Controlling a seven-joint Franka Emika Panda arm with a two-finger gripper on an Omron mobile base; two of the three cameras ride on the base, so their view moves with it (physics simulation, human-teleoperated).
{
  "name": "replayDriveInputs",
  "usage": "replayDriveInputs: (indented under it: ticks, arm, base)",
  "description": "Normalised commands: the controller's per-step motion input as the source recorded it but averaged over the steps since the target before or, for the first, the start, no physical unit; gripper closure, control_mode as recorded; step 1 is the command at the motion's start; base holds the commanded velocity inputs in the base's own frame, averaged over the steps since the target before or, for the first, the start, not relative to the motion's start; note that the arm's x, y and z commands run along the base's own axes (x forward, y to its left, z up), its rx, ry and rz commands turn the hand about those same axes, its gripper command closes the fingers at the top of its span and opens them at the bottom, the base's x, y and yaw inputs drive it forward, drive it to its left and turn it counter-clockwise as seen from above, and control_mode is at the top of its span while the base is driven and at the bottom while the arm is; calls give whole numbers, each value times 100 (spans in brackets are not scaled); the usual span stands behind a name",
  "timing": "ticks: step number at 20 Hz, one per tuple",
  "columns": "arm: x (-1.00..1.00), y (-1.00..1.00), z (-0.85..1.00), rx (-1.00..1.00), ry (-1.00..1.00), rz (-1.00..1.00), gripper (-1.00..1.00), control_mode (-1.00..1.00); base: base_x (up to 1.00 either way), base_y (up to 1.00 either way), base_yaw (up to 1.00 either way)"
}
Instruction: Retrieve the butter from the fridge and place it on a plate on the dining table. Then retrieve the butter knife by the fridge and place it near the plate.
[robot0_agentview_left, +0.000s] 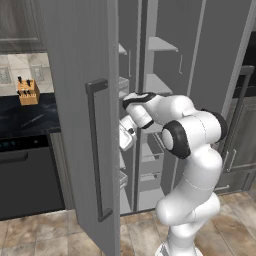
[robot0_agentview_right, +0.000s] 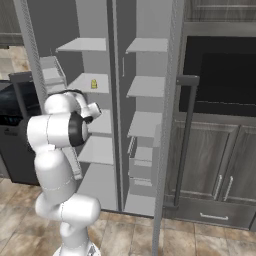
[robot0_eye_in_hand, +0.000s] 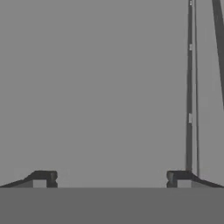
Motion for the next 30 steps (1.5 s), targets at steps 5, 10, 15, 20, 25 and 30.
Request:
replayDriveInputs:
  ticks: [5, 10, 15, 20, 25, 30]
  arm:
    - [-48, 46, -1, 0, 6, 0, -100, -100]
    - [-59, 63, 0, 0, 4, 0, -100, -100]
    - [-53, 67, 0, 0, 3, -3, -100, -100]
    - [-40, 37, 0, 0, 0, -6, -100, -100]
    - [-24, 27, 0, 0, 0, -5, -100, -100]
    - [-16, 34, 0, 0, 0, -7, -100, -100]
  base:
    - [0, 0, 0]
    - [0, 0, 0]
    - [0, 0, 0]
    - [0, 0, 0]
    - [0, 0, 0]
    - [0, 0, 0]
